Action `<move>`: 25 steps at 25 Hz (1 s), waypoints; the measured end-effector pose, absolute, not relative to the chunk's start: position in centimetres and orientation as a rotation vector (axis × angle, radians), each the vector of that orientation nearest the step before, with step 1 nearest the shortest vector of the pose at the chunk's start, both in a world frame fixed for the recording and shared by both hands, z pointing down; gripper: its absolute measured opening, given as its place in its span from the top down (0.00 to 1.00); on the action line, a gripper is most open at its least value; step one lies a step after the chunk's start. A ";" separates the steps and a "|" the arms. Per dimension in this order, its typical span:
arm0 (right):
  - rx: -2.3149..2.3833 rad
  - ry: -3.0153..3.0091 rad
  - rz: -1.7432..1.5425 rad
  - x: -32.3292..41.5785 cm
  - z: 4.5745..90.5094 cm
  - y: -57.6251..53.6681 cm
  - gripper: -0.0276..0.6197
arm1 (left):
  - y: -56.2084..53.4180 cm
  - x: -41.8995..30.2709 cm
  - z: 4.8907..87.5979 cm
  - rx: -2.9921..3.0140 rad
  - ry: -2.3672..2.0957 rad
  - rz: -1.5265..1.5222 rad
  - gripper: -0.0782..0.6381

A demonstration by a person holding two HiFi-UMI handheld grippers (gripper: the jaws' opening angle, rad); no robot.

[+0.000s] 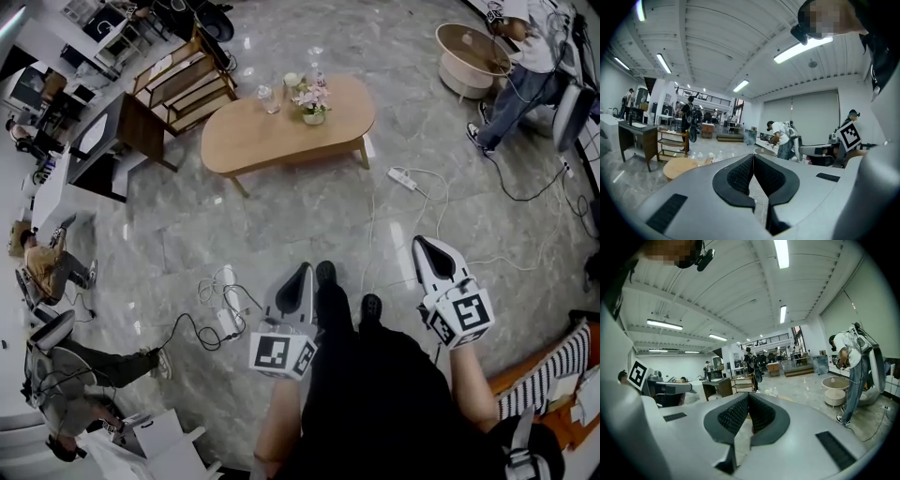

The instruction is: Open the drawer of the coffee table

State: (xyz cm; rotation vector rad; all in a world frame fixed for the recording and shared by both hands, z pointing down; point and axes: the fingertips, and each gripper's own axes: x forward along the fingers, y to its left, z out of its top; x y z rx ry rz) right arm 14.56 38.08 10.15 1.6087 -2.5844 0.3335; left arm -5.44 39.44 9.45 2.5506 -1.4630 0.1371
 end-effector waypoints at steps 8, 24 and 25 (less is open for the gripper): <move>1.638 -2.542 0.334 14.3 10.6 35.7 0.94 | 36.4 -6.4 10.4 2.547 -1.436 0.145 0.87; 1.678 -2.515 0.253 8.7 8.2 22.9 0.94 | 22.5 -11.6 10.3 2.588 -1.362 0.079 0.87; 1.684 -2.510 0.249 8.3 8.1 22.0 0.94 | 21.5 -12.0 10.3 2.595 -1.353 0.078 0.87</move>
